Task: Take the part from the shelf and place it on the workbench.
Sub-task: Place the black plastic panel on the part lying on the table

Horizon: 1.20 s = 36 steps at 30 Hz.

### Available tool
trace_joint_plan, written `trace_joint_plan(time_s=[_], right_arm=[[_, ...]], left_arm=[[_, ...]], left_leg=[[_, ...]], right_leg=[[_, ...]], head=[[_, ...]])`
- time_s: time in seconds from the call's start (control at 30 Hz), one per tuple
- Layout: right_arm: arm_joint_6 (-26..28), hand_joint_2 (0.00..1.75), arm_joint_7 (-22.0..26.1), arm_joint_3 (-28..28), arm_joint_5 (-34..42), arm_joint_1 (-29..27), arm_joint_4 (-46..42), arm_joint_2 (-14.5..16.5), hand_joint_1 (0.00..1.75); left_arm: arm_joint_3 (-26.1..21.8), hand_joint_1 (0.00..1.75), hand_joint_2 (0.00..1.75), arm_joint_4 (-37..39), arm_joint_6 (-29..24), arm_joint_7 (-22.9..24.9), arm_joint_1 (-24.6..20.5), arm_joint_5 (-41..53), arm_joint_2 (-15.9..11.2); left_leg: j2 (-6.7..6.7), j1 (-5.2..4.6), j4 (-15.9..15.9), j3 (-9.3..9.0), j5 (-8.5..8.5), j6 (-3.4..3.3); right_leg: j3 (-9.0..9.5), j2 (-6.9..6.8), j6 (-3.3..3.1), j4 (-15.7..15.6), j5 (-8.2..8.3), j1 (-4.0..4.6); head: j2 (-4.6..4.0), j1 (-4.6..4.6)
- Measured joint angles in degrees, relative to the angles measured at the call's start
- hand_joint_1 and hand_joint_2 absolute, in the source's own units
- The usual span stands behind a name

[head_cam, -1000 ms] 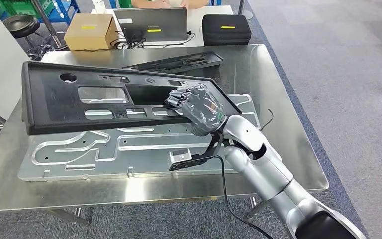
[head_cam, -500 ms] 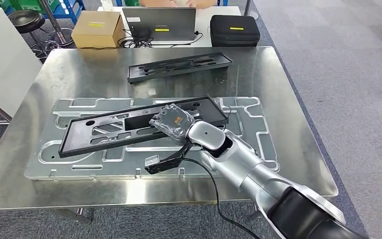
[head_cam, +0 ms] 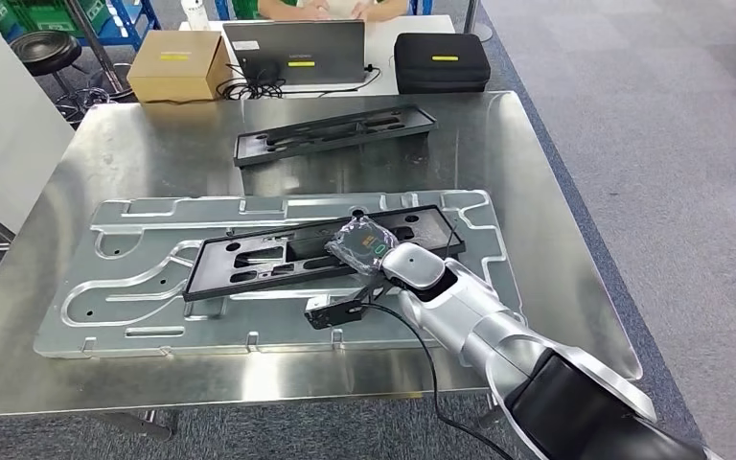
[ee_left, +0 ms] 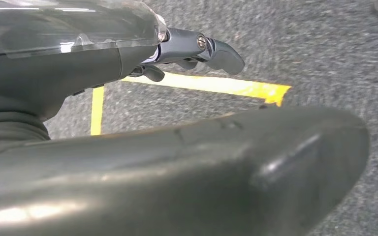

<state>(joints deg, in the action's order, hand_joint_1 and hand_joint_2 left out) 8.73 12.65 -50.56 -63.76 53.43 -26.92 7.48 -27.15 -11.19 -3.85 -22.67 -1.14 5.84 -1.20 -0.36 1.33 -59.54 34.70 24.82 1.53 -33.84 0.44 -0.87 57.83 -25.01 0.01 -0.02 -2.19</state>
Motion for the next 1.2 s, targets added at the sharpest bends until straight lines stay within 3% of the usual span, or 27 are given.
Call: trace_joint_plan(time_s=[0.13, 0.2, 0.27, 0.33, 0.37, 0.4, 0.47, 0.5, 0.57, 0.63, 0.7, 0.77, 0.9, 0.97, 1.03, 1.1, 1.2], right_arm=[[0.71, 1.75, -0.68, 0.25, 0.16, 0.25, 2.05, 0.02, 1.69], [1.04, 1.75, -0.85, 0.43, 0.16, 0.33, 2.70, 0.02, 1.69], [1.60, 0.87, -0.95, 0.55, 0.16, 0.29, 3.23, 0.02, 0.85], [2.71, 0.00, -0.95, 0.73, 0.18, 0.05, 3.57, 0.02, 0.00], [3.43, 0.00, -0.86, 0.93, 0.22, -0.08, 3.69, 0.03, 0.00], [4.18, 0.00, -0.66, 1.21, 0.32, -0.19, 3.75, 0.04, 0.00], [5.67, 0.00, -0.07, 2.00, 0.68, -0.25, 3.78, 0.09, 0.00], [6.24, 0.00, 0.23, 2.42, 0.87, -0.23, 3.77, 0.13, 0.00], [6.93, 0.00, 0.60, 3.04, 1.12, -0.26, 3.75, 0.21, 0.00], [7.11, 0.00, 0.76, 3.35, 1.16, -0.29, 3.72, 0.28, 0.00], [7.35, 0.00, 0.88, 3.55, 1.20, -0.30, 3.66, 0.40, 0.00], [7.69, 0.00, 1.00, 3.62, 1.28, -0.34, 3.63, 0.50, 0.00], [8.03, 0.00, 1.16, 3.66, 1.40, -0.42, 3.61, 0.52, 0.00], [9.30, 0.00, 2.62, 4.30, 3.00, -0.99, 3.18, 0.56, 0.00], [9.42, 0.00, 10.22, 8.03, 12.26, -2.86, -0.04, 0.55, 0.00], [7.04, 0.00, 18.32, 12.73, 23.15, -5.19, -5.18, 0.33, 0.00], [3.10, 0.00, 22.32, 17.16, 32.80, -9.52, -15.13, -1.10, 0.00]], left_arm=[[-0.02, 0.00, 0.00, 0.00, -0.12, -1.50, -0.01, 0.29, 0.01], [-0.02, 0.00, 0.00, 0.00, 0.01, -2.08, -0.03, 0.31, 0.02], [-0.03, 0.00, 0.87, 0.00, 0.17, -2.63, -0.01, 0.31, 0.02], [-0.08, 0.00, 1.75, 0.00, 0.28, -3.28, 0.02, 0.31, 0.01], [-0.15, 0.00, 1.75, 0.00, 0.31, -3.56, 0.03, 0.32, 0.00], [-0.24, 0.00, 1.75, 0.00, 0.30, -3.80, 0.04, 0.40, 0.00], [-0.38, 0.00, 1.75, 0.00, 0.11, -4.14, 0.07, 0.79, 0.03], [-0.41, 0.00, 1.75, 0.00, -0.03, -4.28, 0.08, 1.03, 0.05], [-0.42, 0.00, 1.75, 0.00, -0.24, -4.47, 0.08, 1.31, 0.09], [-0.42, 0.00, 0.87, 0.00, -0.29, -4.54, 0.04, 1.35, 0.10], [-0.43, 0.00, 0.00, 0.00, -0.29, -4.62, 0.02, 1.36, 0.09], [-0.45, 0.00, 0.00, 0.00, -0.28, -4.69, 0.04, 1.35, 0.09], [-0.48, 0.00, 0.00, 0.00, -0.28, -4.75, 0.05, 1.34, 0.08], [-0.75, 0.00, 0.00, 0.00, -0.24, -4.87, 0.13, 1.19, 0.08], [-1.43, 0.00, 0.00, 0.00, 0.29, -5.20, 0.32, 0.94, 0.08], [-1.99, 0.00, 0.00, 0.00, 1.02, -5.64, 0.40, 0.84, 0.11], [-2.61, 0.00, 0.00, 0.00, 1.84, -6.46, 0.57, 0.94, 0.19]], left_leg=[[0.06, -0.16, 1.43, -0.87, -0.14, -1.48], [0.29, -0.01, 1.78, -0.92, -0.49, -2.18], [0.50, -0.03, 1.84, -0.66, -0.68, -2.50], [0.60, -0.05, 1.81, -0.36, -0.85, -2.53], [0.59, -0.06, 1.79, -0.26, -0.95, -2.49], [0.54, -0.06, 1.76, -0.21, -1.04, -2.42], [0.41, -0.14, 1.63, -0.12, -1.16, -2.12], [0.36, -0.21, 1.57, -0.05, -1.24, -1.83], [0.33, -0.31, 1.60, 0.08, -1.42, -1.08], [0.34, -0.18, 1.71, 0.07, -1.46, -0.36], [0.34, -0.08, -0.39, 1.04, 0.11, 0.10], [0.33, -0.03, -3.26, 2.36, 2.08, 0.26], [0.33, -0.02, -5.19, 3.23, 3.11, 0.34], [0.34, -0.02, -9.43, 5.20, 4.56, 0.50], [0.35, 0.01, -6.65, 3.75, 2.21, 0.51], [0.27, -0.10, 0.03, 0.61, -0.83, -0.05], [0.09, -0.22, 0.71, 0.42, -0.45, -1.10]], right_leg=[[0.05, 0.13, 1.22, 0.36, -0.36, 0.06], [-1.35, 0.05, 1.89, 3.69, -2.69, -0.15], [-4.71, -0.08, 2.42, 10.99, -6.70, -0.36], [-7.07, -0.13, 2.69, 16.27, -8.51, -0.55], [-6.73, -0.15, 2.70, 15.94, -7.85, -0.65], [-5.17, -0.17, 2.60, 13.27, -6.27, -0.72], [-0.66, -0.25, 2.08, 5.14, -2.95, -0.61], [0.87, -0.27, 1.75, 2.12, -1.99, -0.46], [1.64, -0.21, 1.20, 0.08, -1.63, -0.08], [1.64, -0.18, 0.52, -0.34, -1.21, -0.17], [1.88, -0.28, -0.23, -1.03, -0.71, -0.43], [1.92, -0.34, -0.56, -1.25, -0.52, -0.50], [1.89, -0.35, -0.59, -1.24, -0.53, -0.47], [1.86, -0.37, -0.66, -1.17, -0.60, -0.35], [1.88, -0.29, -0.40, -0.58, -1.26, -0.17], [1.67, -0.16, 0.22, 0.22, -1.95, 0.06], [1.57, -0.25, 1.00, 0.36, -2.26, 0.15]], head=[[0.00, 0.02], [0.00, 0.02], [0.00, 0.02], [0.00, 0.02], [0.00, 0.02], [0.00, 0.02], [0.00, 0.02], [0.00, 0.02], [0.00, 0.02], [0.00, 0.01], [0.00, 0.01], [0.00, 0.00], [0.00, 0.00], [0.00, 0.00], [0.00, 0.00], [0.00, 0.01], [0.00, 0.01]])
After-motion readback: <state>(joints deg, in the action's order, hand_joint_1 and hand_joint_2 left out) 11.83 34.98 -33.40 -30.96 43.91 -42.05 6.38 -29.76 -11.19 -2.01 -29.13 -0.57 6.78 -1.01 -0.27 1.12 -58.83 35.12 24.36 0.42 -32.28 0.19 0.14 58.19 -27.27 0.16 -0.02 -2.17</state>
